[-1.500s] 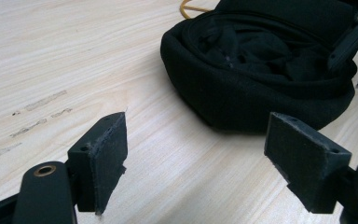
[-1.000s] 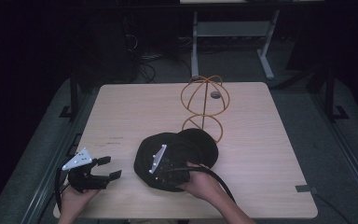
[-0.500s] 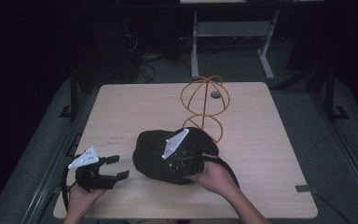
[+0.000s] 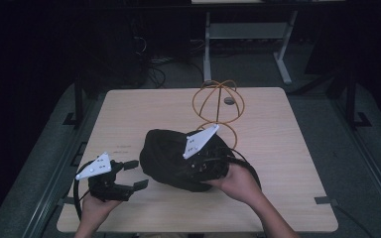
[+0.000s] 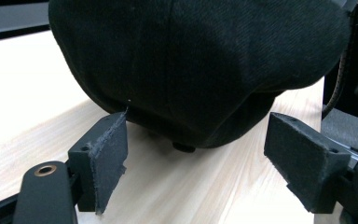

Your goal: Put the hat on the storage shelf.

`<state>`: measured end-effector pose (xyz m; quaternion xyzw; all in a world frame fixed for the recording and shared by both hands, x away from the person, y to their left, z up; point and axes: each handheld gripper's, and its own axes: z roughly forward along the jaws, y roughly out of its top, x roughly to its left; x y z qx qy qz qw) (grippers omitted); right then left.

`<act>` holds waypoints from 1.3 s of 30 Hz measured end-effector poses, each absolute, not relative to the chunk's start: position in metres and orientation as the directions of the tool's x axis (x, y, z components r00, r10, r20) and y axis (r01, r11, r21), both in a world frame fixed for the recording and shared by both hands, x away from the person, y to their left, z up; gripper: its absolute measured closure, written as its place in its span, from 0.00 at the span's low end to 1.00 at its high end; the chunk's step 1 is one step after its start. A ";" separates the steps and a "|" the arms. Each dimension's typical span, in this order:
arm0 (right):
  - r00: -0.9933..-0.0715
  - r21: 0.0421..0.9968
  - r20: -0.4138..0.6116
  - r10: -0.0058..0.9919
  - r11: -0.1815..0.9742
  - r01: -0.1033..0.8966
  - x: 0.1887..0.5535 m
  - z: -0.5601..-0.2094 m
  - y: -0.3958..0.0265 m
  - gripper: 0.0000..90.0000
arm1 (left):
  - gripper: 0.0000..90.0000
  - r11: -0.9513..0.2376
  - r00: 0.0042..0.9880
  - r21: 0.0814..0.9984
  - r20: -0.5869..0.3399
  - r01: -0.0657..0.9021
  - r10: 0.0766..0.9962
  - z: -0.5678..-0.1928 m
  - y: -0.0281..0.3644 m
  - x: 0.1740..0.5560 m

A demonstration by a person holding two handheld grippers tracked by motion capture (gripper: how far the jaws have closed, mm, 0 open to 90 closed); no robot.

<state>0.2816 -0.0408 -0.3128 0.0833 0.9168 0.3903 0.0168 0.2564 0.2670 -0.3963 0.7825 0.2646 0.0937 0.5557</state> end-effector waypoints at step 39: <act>-0.974 0.844 0.141 0.176 0.493 0.212 0.294 -0.295 -0.079 0.91 | 0.97 -0.247 0.879 0.951 -0.049 0.186 0.474 -0.330 0.241 0.286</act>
